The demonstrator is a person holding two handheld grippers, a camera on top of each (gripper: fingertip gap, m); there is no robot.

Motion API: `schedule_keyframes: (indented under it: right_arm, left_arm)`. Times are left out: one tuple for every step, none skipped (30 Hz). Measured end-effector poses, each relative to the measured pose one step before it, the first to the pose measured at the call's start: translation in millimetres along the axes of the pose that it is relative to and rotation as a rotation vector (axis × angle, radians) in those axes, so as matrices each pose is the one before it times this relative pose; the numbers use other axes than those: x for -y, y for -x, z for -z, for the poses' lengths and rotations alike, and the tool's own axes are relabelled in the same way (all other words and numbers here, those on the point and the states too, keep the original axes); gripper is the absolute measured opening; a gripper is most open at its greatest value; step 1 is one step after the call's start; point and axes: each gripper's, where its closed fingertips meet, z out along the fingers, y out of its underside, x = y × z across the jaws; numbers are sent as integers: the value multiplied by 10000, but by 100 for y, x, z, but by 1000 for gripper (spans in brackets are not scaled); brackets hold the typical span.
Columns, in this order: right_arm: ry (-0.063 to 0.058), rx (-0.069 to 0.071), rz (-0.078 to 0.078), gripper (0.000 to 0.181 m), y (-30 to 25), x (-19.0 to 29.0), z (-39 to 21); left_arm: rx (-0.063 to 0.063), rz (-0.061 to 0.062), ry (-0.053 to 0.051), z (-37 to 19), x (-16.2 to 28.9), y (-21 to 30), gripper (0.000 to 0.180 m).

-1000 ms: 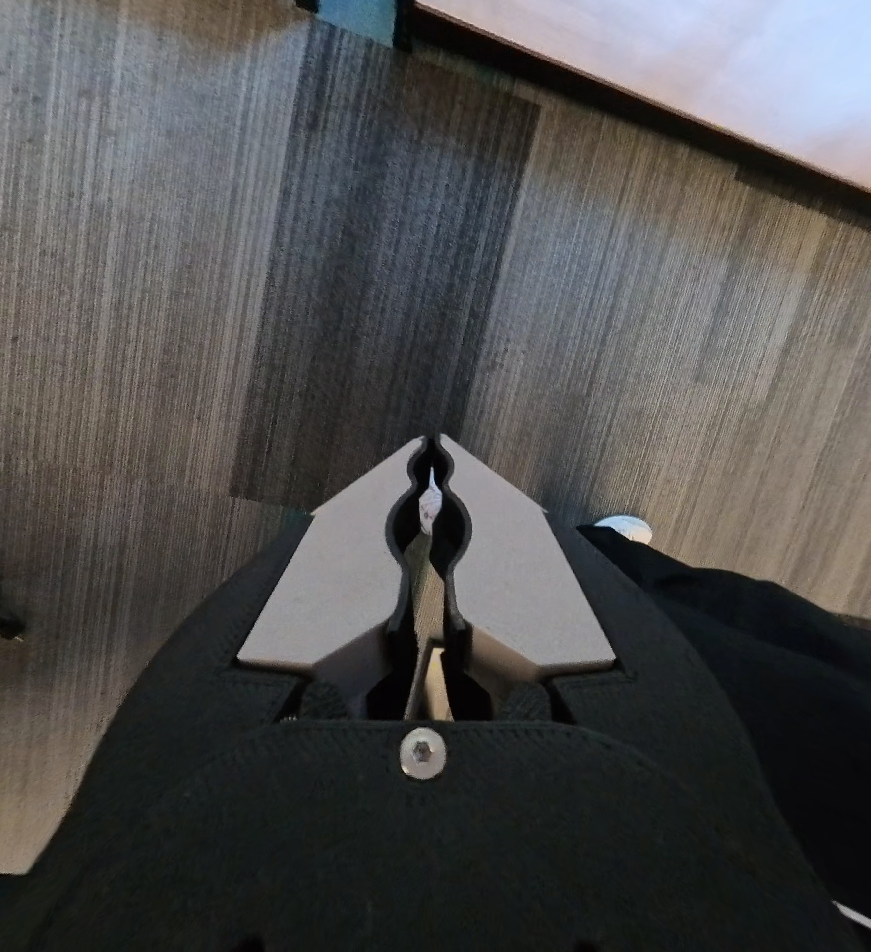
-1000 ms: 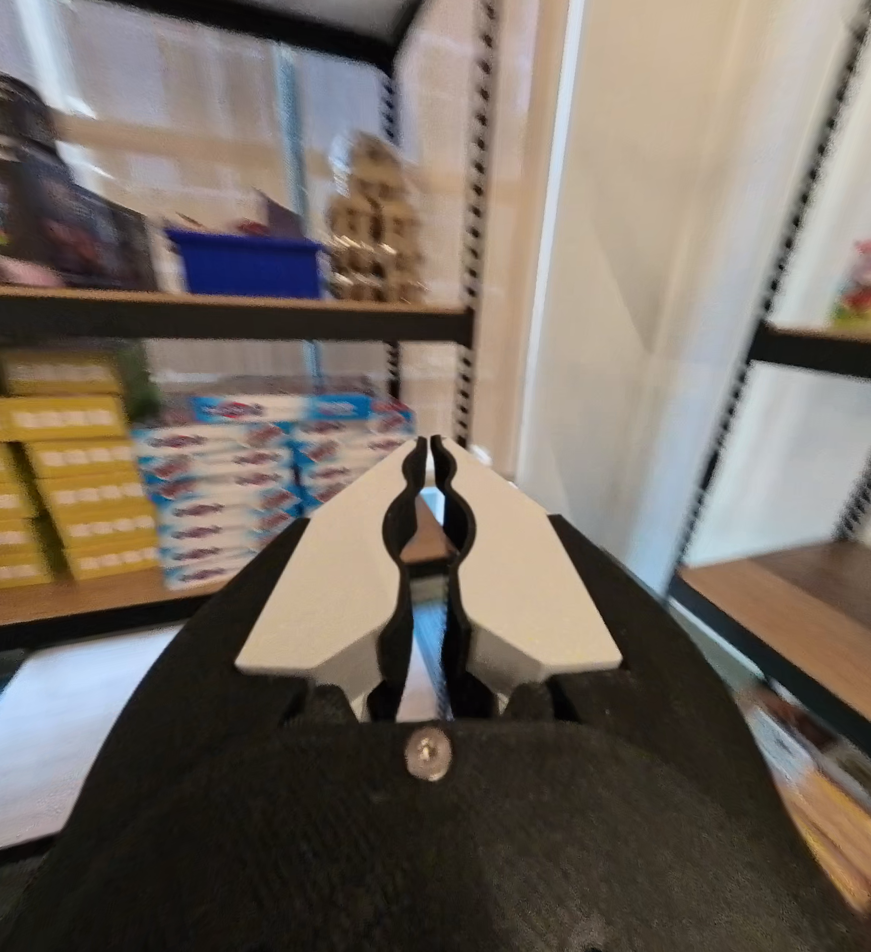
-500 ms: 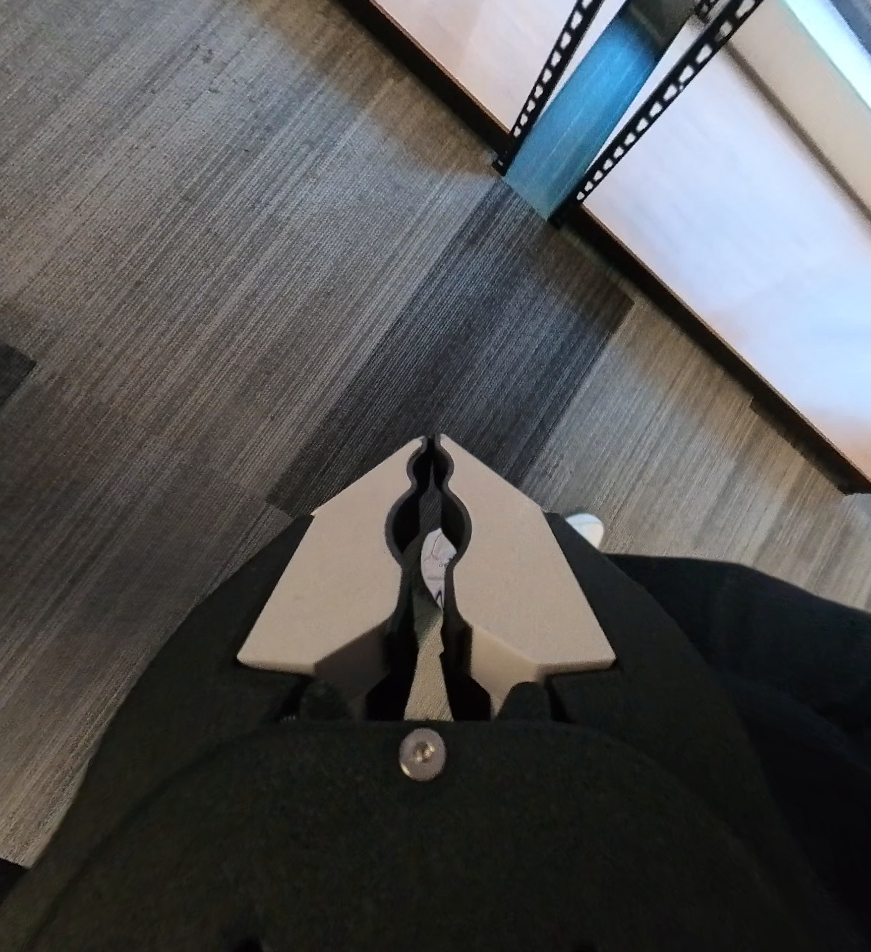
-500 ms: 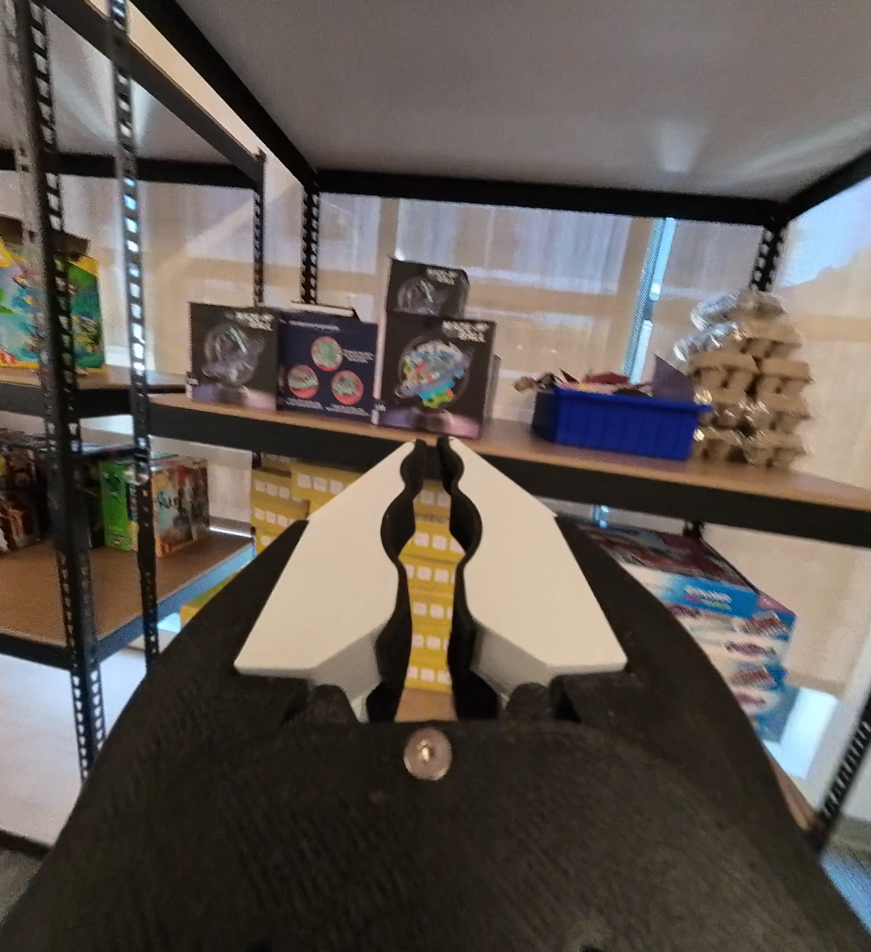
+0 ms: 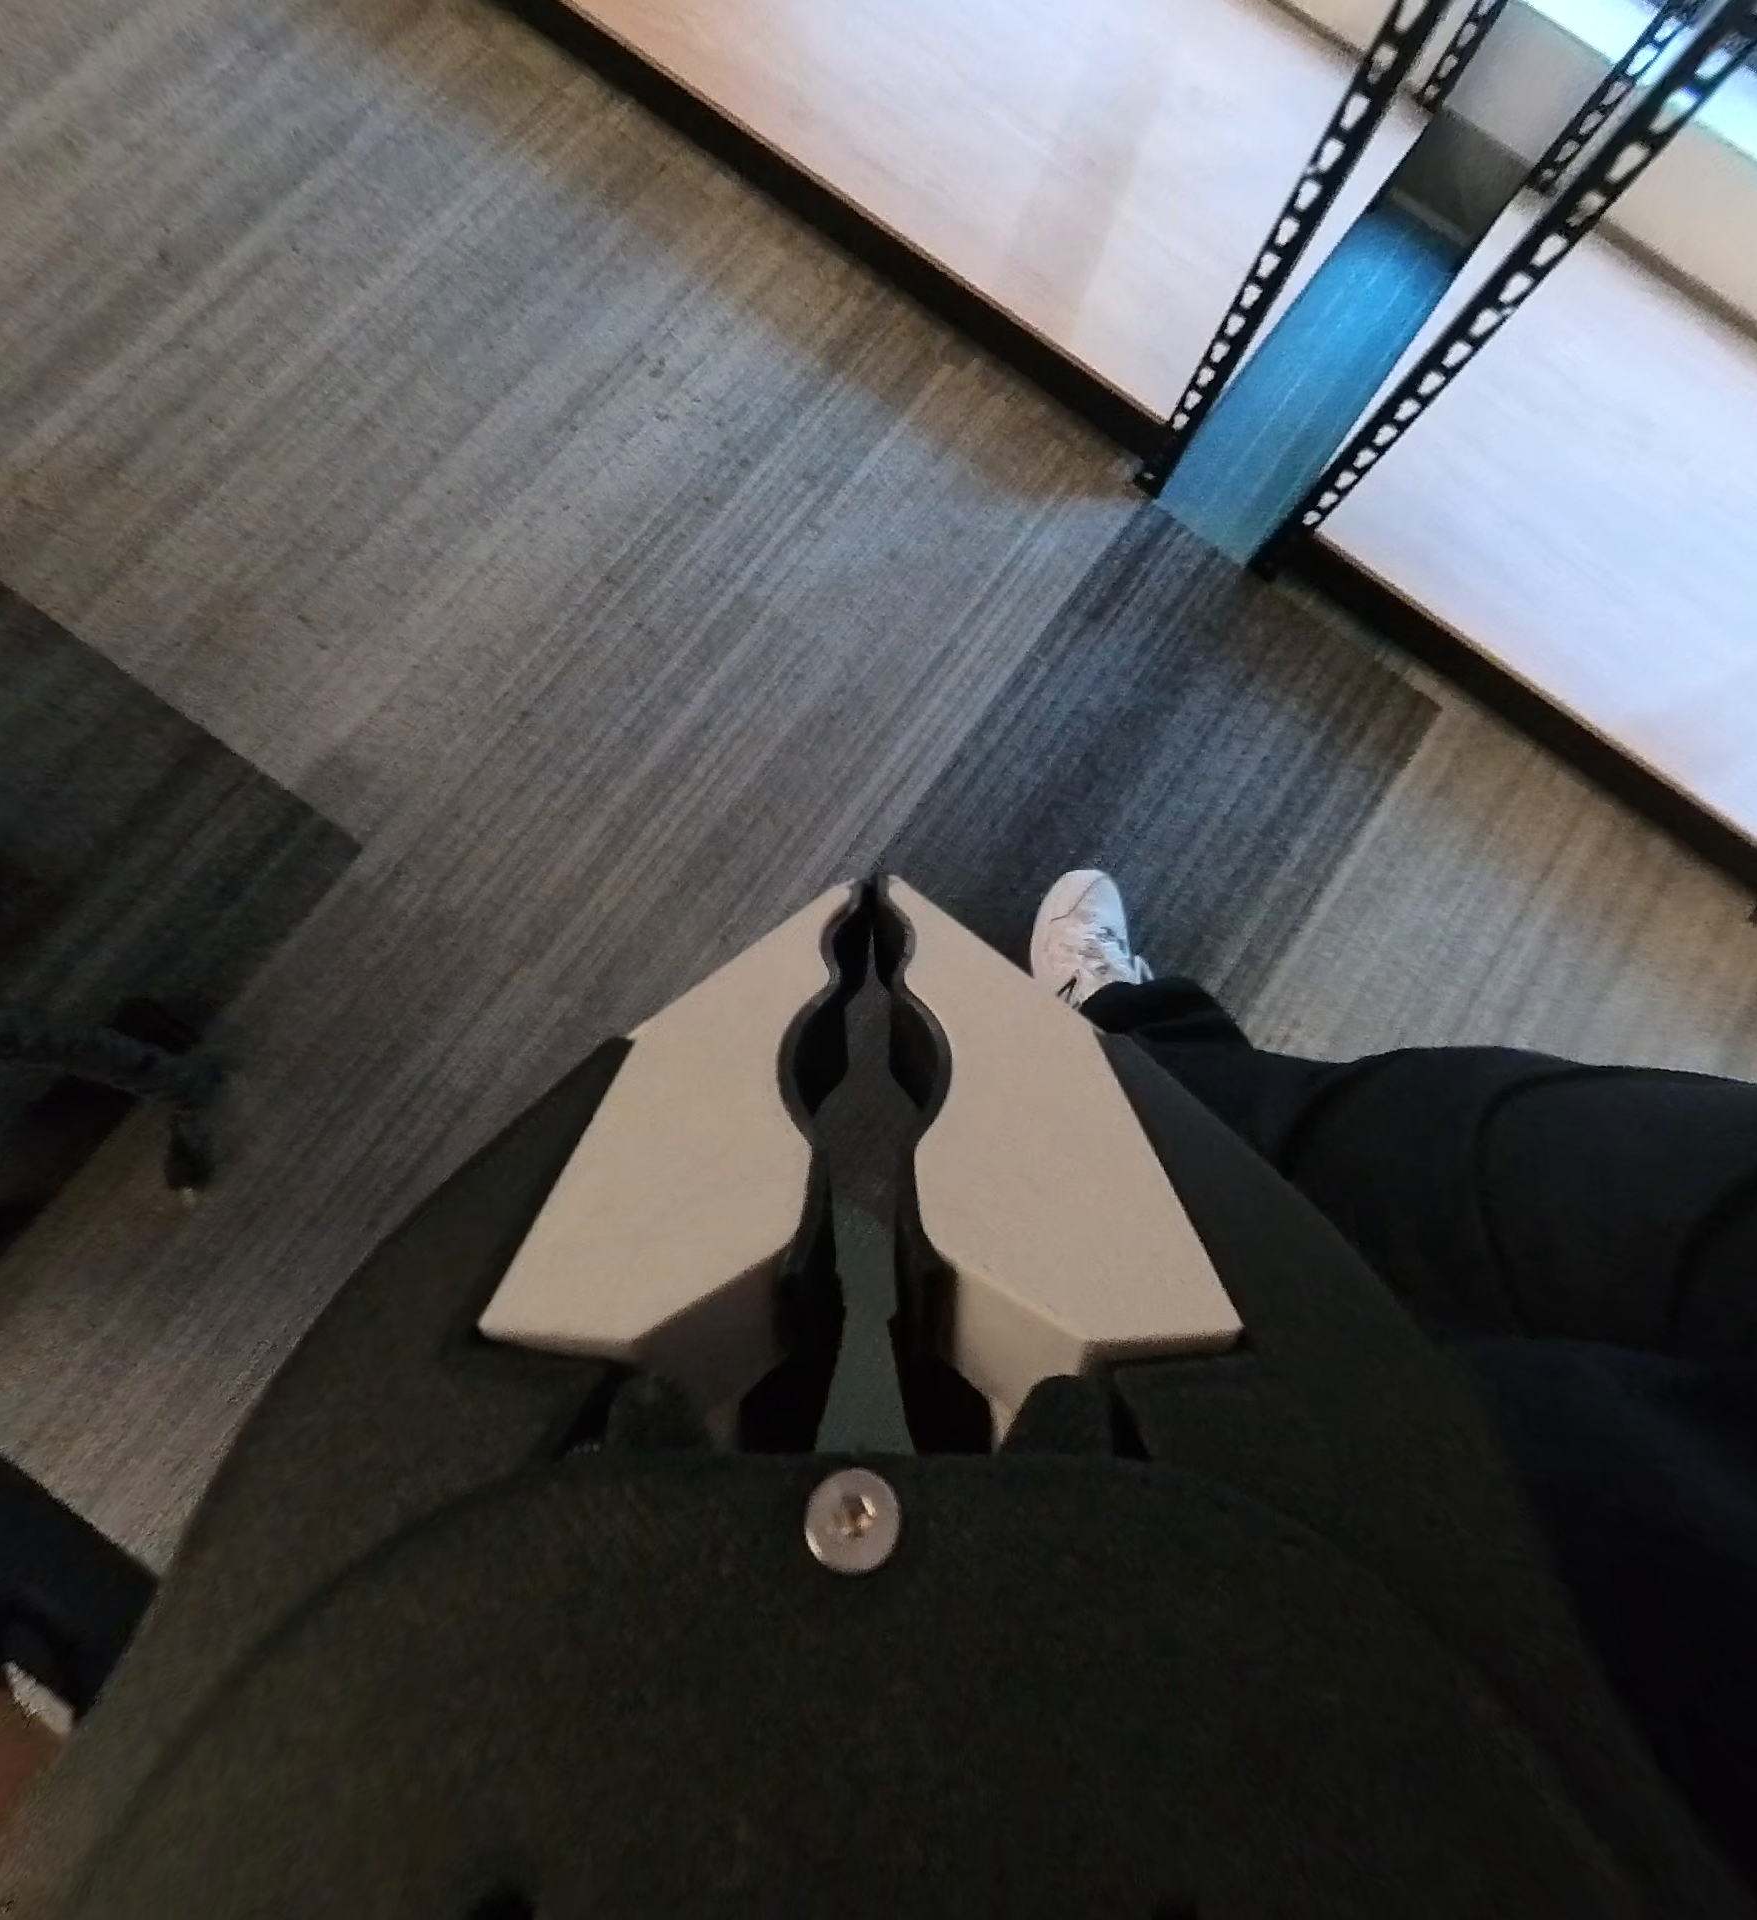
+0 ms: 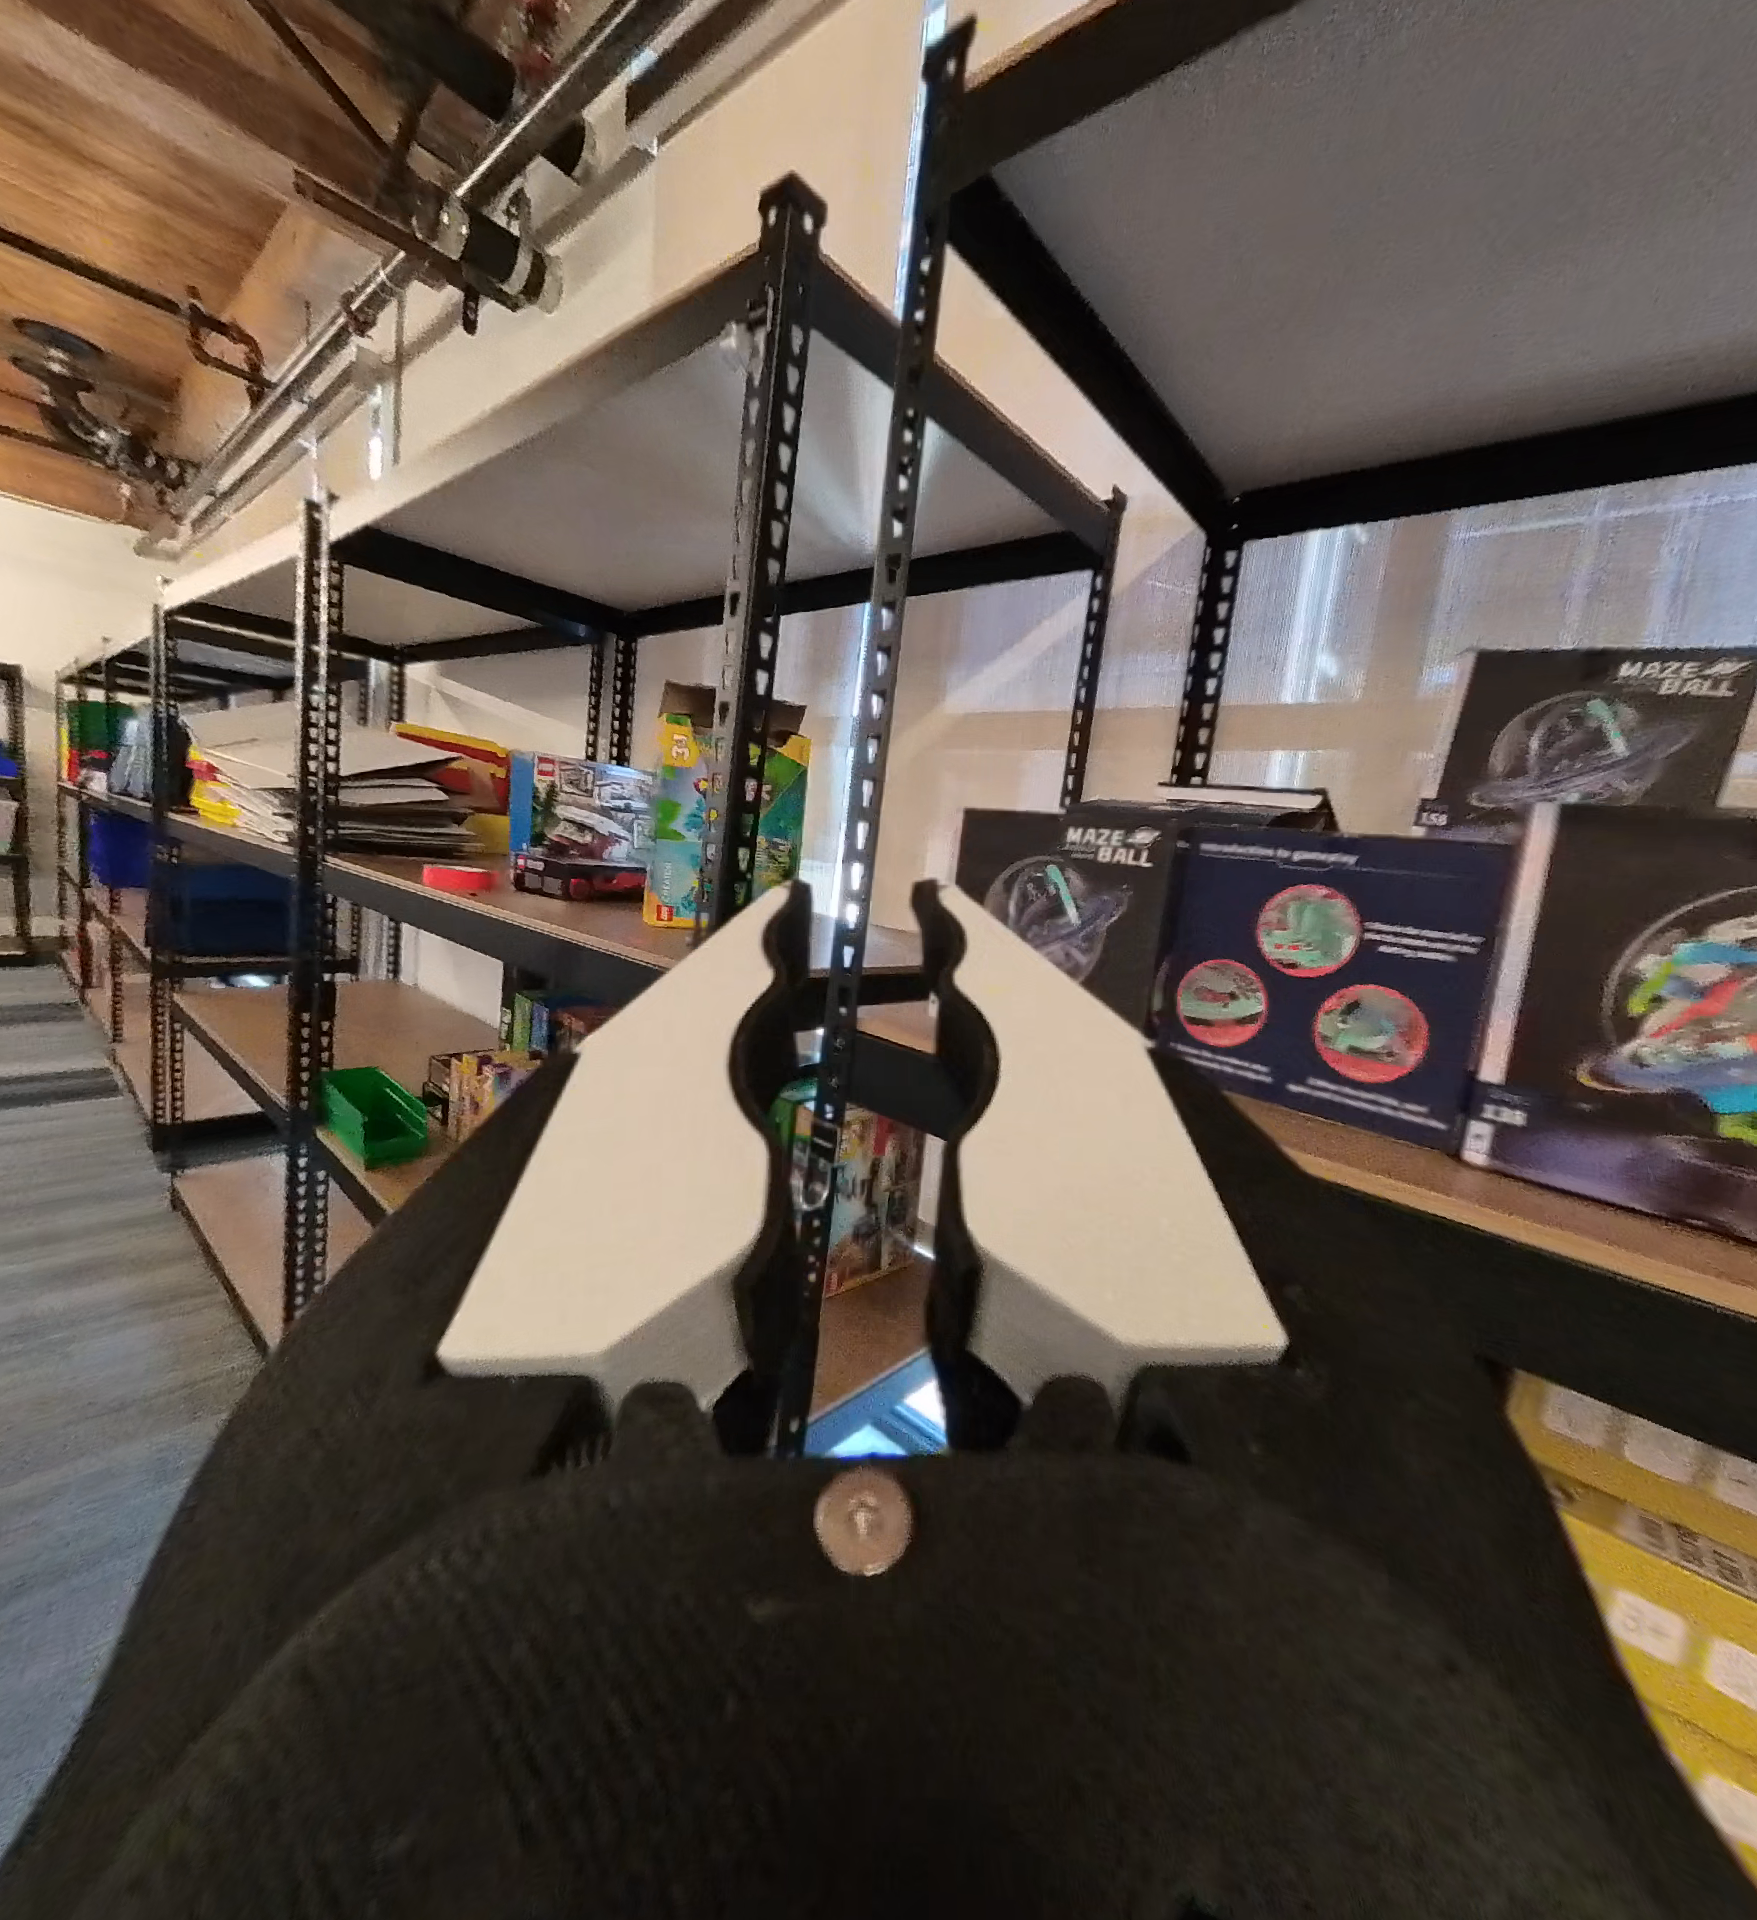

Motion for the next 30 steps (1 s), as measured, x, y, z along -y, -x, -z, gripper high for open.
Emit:
schedule_keyframes:
  right_arm:
    - [63, -189, 123, 13, 87, -1092, -1339]
    - [59, -583, 387, 0, -329, -845, -1040]
    - [-405, -790, 647, 0, -384, 38, -755]
    - [-693, -374, 828, 0, 330, 528, -633]
    - [-504, 68, 805, 0, 961, 244, -729]
    - [-162, 346, 731, 0, 1332, -310, -886]
    - [91, 474, 658, 0, 1483, -719, -960]
    - [179, 493, 527, 0, 1485, -911, -1006]
    - [161, 459, 330, 0, 1401, -926, -1019]
    - [73, 268, 139, 0, 1095, -779, -1032]
    - [-66, 137, -30, 0, 859, -527, -1036]
    - [-140, 150, -154, 0, 824, -363, -1057]
    - [-131, 159, -183, 0, 755, -316, -1117]
    - [-98, 150, -138, 0, 639, -326, -1146]
    - [-112, 119, -79, 0, 509, -235, -1128]
    - [-152, 96, -77, 0, 369, -71, -1037]
    - [-212, 48, -98, 0, 208, 170, -884]
    - [-266, -3, -82, 0, 47, 437, -687]
    - [-288, -54, -69, 0, -92, 607, -472]
    - [-266, -21, -99, 0, -100, 708, -248]
    - [-213, 28, -109, 0, -100, 725, 5]
    - [-162, 55, -101, 0, -130, 739, 258]
    - [-116, 129, -77, 0, -108, 746, 527]
    - [-50, 191, -24, 0, -104, 697, 804]
    - [-19, 75, 49, 0, -333, 617, 1113]
    - [17, -104, 24, 0, -607, 429, 1365]
    - [93, -102, -132, 0, -605, 157, 1513]
    - [162, 7, -283, 0, -445, -100, 1561]
    - [174, 32, -337, 0, -344, -247, 1521]
    - [103, 7, -320, 0, -298, -289, 1384]
  left_arm:
    - [145, 6, 64, -244, 223, 322, 0]
    - [101, 107, 79, -239, 198, 235, 0]
    - [91, 148, 77, -201, 226, 213, 0]
    - [143, 151, 26, -138, 292, 273, 0]
    - [173, 155, -40, -109, 359, 306, 0]
    - [132, 145, -15, -117, 333, 219, 0]
    - [139, 126, 95, -135, 166, 216, 0]
    - [186, 135, 165, -96, 70, 246, 0]
    - [173, 185, 137, -34, 127, 196, 0]
    - [93, 216, 72, -21, 277, 41, 0]
    - [35, 158, 54, -40, 408, -97, 0]
    - [19, 0, 54, -56, 532, -192, 0]
    - [57, -153, 16, -51, 684, -201, 0]
    - [82, -200, -66, -9, 871, -209, 0]
    - [68, -128, -155, 56, 1020, -217, 0]
    - [34, -28, -225, 132, 1099, -267, 0]
    - [18, 39, -279, 202, 1080, -298, 0]
    - [-11, 51, -301, 280, 959, -367, 0]
    - [-35, 12, -250, 344, 652, -452, 0]
    - [-13, -43, -161, 448, 249, -454, 0]
    - [16, -61, -65, 567, -215, -454, 0]
    - [17, -23, 17, 680, -674, -484, 0]
    - [-3, 43, 82, 767, -1118, -532, 0]
    - [-49, 99, 113, 814, -1473, -623, 0]
    - [-113, 107, 169, 808, -1851, -734, 0]
    - [-113, 44, 266, 825, -2235, -758, 0]
    - [-67, -43, 333, 808, -2509, -718, 0]
    - [-14, -88, 346, 834, -2609, -680, 0]
    - [48, -37, 295, 912, -2550, -611, 0]
    - [51, 89, 196, 1002, -2340, -613, 0]
